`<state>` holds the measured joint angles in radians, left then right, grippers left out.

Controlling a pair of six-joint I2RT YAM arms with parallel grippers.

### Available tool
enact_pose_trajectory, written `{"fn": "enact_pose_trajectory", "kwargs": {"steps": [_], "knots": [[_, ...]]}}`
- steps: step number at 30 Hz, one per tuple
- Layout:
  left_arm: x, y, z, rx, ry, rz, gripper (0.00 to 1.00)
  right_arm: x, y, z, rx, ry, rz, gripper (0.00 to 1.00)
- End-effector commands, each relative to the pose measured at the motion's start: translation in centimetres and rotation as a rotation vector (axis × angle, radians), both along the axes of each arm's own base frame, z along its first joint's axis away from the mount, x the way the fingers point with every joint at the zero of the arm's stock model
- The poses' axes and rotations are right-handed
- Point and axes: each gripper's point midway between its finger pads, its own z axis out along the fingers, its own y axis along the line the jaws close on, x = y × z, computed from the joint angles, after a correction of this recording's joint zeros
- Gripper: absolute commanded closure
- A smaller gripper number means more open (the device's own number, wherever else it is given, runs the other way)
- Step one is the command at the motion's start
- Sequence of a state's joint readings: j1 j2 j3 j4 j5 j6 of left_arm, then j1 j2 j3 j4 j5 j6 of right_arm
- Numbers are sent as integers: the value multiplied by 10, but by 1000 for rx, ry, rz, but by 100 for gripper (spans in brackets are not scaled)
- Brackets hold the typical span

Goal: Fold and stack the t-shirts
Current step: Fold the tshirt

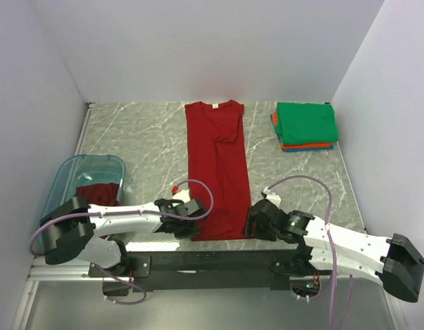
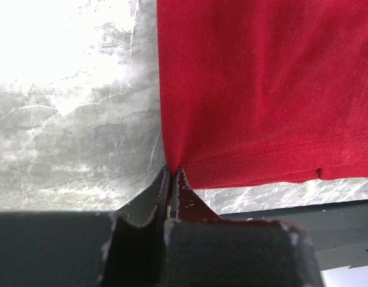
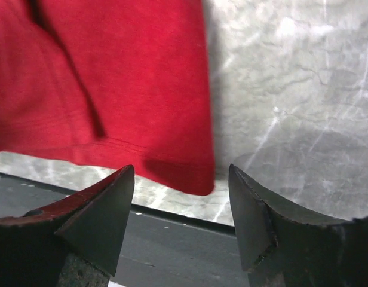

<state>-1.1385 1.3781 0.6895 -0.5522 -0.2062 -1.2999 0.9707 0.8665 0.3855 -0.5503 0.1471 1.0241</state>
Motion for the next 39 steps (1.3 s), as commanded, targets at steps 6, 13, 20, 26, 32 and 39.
{"fn": "enact_pose_trajectory", "kwargs": {"steps": [6,13,20,26,32,39], "knots": [[-6,8,-2,-3,16,21,99,5,-9,-14,-60,-5,-34,55],[-6,19,0,12,6,45,99,-5,-19,-19,-103,34,-3,91],[-21,33,-6,5,52,32,99,-27,-20,-17,-46,88,59,100],[-31,29,-6,-95,67,38,99,-31,4,-8,119,74,100,100],[-14,20,18,-131,-26,28,99,-9,8,24,126,-46,92,100],[25,14,47,-62,-178,54,99,29,11,59,81,-195,25,100]]}}
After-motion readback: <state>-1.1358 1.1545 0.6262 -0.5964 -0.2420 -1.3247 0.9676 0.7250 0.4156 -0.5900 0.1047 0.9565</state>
